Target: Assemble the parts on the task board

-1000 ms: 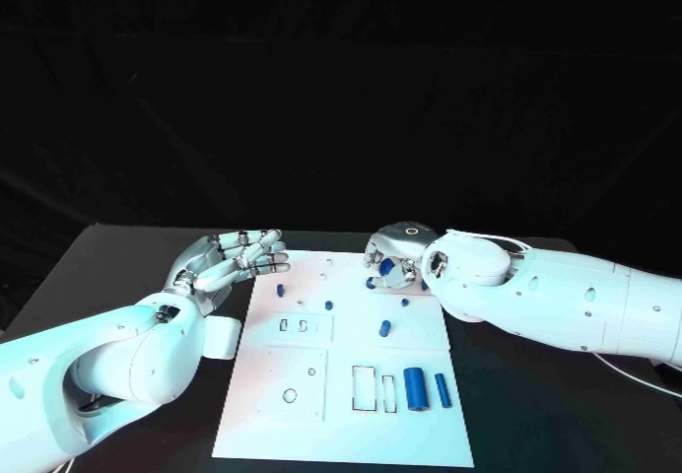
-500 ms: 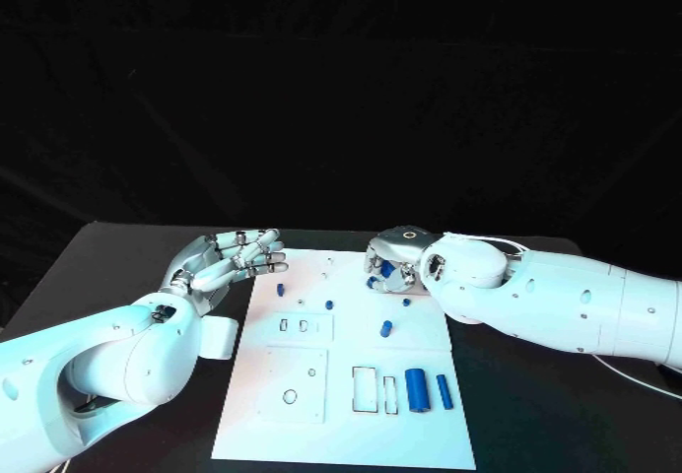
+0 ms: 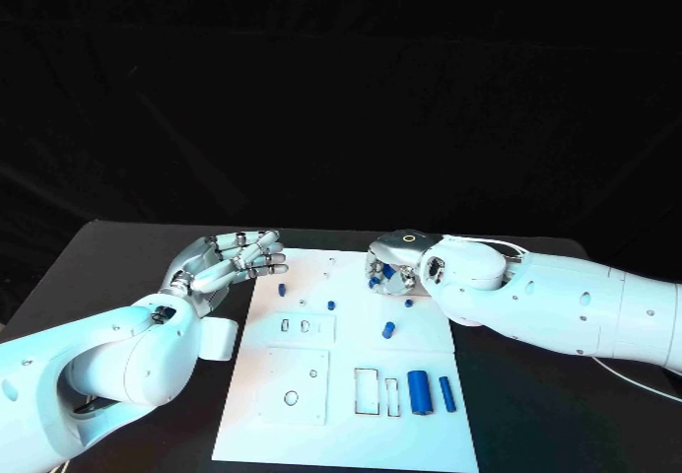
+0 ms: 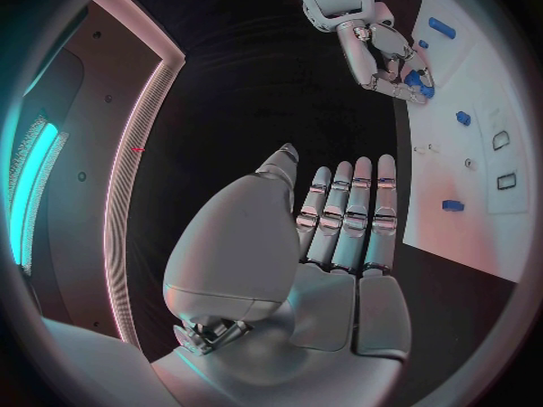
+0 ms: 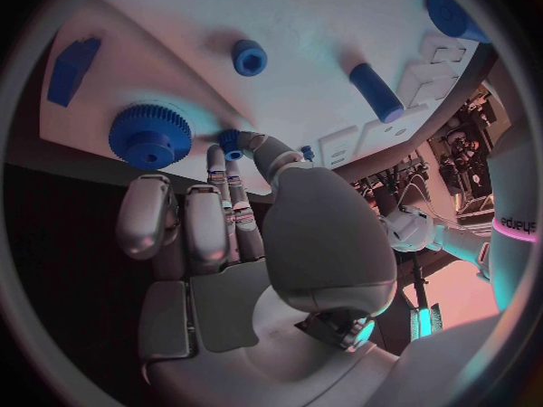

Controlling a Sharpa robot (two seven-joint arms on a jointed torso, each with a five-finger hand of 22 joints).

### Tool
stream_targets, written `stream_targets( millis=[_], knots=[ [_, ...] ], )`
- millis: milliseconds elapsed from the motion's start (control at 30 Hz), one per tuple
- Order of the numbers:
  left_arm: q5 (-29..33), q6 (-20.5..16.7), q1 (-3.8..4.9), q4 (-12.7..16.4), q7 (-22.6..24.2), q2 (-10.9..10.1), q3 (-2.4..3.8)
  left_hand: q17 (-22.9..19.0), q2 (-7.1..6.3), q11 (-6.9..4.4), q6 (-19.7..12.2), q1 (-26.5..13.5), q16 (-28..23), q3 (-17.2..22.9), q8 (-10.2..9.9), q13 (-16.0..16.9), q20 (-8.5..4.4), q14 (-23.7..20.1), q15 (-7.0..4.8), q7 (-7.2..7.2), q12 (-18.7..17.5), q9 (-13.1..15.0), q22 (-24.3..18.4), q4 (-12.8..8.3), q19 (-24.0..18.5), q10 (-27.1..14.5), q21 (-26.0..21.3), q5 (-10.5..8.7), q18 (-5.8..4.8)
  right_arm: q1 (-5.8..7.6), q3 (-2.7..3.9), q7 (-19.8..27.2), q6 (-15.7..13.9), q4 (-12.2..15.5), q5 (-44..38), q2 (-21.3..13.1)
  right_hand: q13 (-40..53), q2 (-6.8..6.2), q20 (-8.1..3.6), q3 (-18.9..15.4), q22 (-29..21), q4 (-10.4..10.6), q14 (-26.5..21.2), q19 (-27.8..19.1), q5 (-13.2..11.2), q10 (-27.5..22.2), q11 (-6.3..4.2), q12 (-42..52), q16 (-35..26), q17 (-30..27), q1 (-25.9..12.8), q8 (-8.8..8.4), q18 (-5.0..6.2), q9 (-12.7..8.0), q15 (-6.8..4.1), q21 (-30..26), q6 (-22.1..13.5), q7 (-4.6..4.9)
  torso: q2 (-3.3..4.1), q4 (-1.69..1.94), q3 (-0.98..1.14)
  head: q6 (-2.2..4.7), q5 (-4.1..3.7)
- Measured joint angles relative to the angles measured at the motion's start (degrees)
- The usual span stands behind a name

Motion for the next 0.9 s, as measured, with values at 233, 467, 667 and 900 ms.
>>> stream_targets(
  millis=[233, 467, 667, 900],
  knots=[
    [0.0, 0.01, 0.04, 0.0, -0.06, -0.03, 0.0, 0.0, 0.0, 0.0, 0.0, 0.0, 0.0, 0.0, 0.0, 0.0, 0.0, 0.0, 0.0, 0.0, -0.25, 0.0, 0.01, 0.0, 0.0, 0.0, 0.22, 0.0, 0.0, 0.07, 0.08, 0.35, 0.07, -0.12, 0.28, 0.0, 0.04, 0.39, 0.0, 0.7, 1.29, 0.38, 0.0, 0.4, 0.0, 0.81, -0.01, -0.02, 1.16, 0.95, 0.39, 0.27, 0.0, 0.25, 0.0, 0.86, 0.95, 0.07, 0.19, 0.07, -0.04, 0.1, -0.05],
    [0.01, 0.02, 0.06, 0.01, -0.12, -0.05, 0.0, 0.0, 0.0, 0.0, 0.0, 0.0, 0.0, 0.0, 0.0, 0.0, 0.0, 0.0, 0.0, 0.0, -0.34, 0.0, 0.05, 0.0, 0.0, 0.0, 0.22, 0.0, 0.0, 0.14, 0.14, 0.65, 0.05, -0.17, 0.51, 0.01, 0.02, 0.9, 0.01, 2.01, 2.25, 0.05, 0.0, 0.41, -1.24, 1.32, -0.11, 0.15, 2.0, 1.57, 1.27, 0.61, 0.0, 0.49, 0.0, 1.57, 2.13, 0.11, 0.36, 0.13, -0.07, 0.12, -0.17],
    [0.01, 0.03, 0.08, 0.01, -0.15, -0.06, 0.0, 0.0, 0.0, 0.0, 0.0, 0.0, 0.0, 0.0, 0.0, -0.05, 0.0, 0.0, 0.0, 0.0, -0.34, 0.01, 0.04, 0.0, 0.0, 0.0, 0.22, 0.0, 0.0, 0.17, 0.16, 0.81, -0.36, -0.09, 0.68, 0.01, 0.01, 1.22, -0.19, 2.95, 3.0, -0.27, 0.0, 0.6, -2.37, 1.42, -0.21, 0.04, 2.64, 1.99, 1.82, 0.6, 0.0, 0.64, 0.0, 2.09, 2.46, -0.21, 0.49, 0.2, -0.08, 0.22, -0.2],
    [0.05, 0.06, 0.09, -0.04, -0.19, -0.06, 0.0, 0.0, 0.0, 0.0, 0.0, 0.0, 0.0, 0.0, 0.0, -0.04, 0.0, 0.0, 0.0, 0.0, -0.34, 0.01, 0.04, 0.0, 0.0, 0.0, 0.22, 0.0, 0.0, -0.06, 0.23, 0.98, -2.72, 1.44, 0.82, -0.59, -0.01, 1.19, -0.29, 3.64, 5.8, -0.64, 0.0, 2.15, -2.69, 1.75, -0.14, -0.19, 3.1, 2.46, 2.3, 0.94, -0.9, 1.04, 0.0, 3.99, 3.13, -0.27, 0.59, 0.25, -0.08, 0.47, -0.02]
  ],
)
